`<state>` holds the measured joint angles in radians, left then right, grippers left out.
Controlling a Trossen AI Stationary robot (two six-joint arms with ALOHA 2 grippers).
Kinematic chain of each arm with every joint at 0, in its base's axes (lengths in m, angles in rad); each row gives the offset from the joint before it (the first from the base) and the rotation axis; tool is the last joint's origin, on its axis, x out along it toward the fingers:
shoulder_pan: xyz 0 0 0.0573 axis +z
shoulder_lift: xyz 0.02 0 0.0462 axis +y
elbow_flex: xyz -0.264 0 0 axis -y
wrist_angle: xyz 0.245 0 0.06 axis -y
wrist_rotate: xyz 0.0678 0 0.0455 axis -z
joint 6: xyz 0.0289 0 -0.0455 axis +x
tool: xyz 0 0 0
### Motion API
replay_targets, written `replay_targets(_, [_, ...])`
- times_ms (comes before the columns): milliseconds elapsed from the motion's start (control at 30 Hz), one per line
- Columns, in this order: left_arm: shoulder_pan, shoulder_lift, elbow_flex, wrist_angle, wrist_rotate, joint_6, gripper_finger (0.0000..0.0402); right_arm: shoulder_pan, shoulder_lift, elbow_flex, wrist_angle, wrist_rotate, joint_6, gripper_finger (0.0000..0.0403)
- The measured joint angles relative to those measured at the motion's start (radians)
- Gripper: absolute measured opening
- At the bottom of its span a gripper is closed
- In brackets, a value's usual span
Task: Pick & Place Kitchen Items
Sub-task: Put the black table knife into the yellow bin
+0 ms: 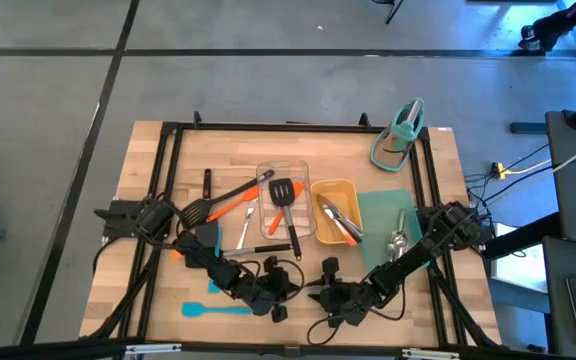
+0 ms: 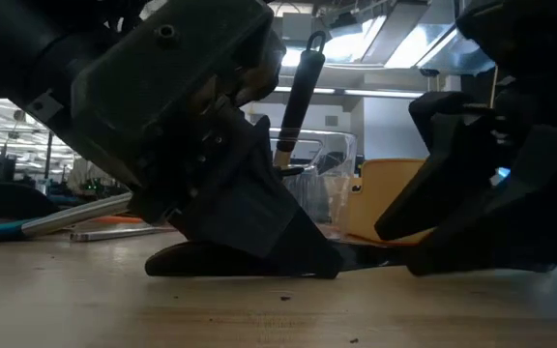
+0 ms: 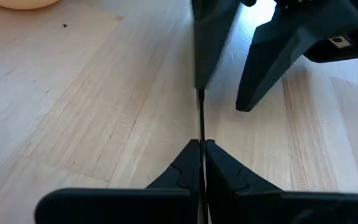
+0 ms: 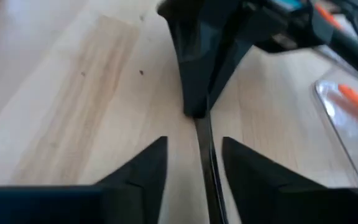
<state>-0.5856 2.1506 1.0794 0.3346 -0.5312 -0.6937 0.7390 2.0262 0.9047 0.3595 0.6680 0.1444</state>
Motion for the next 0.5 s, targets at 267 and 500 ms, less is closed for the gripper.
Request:
replay_targets(267, [-0.027,0.000,0.000,-0.013,-0.029,0.041,0.0003,-0.030,-0.007,0.050,-0.214,-0.039,0.223,0.0222])
replay_targets(500, [-0.046,0.000,-0.002,-0.017,-0.047,0.052,0.0003,-0.054,-0.010,0.051,-0.250,-0.158,0.353,0.0170])
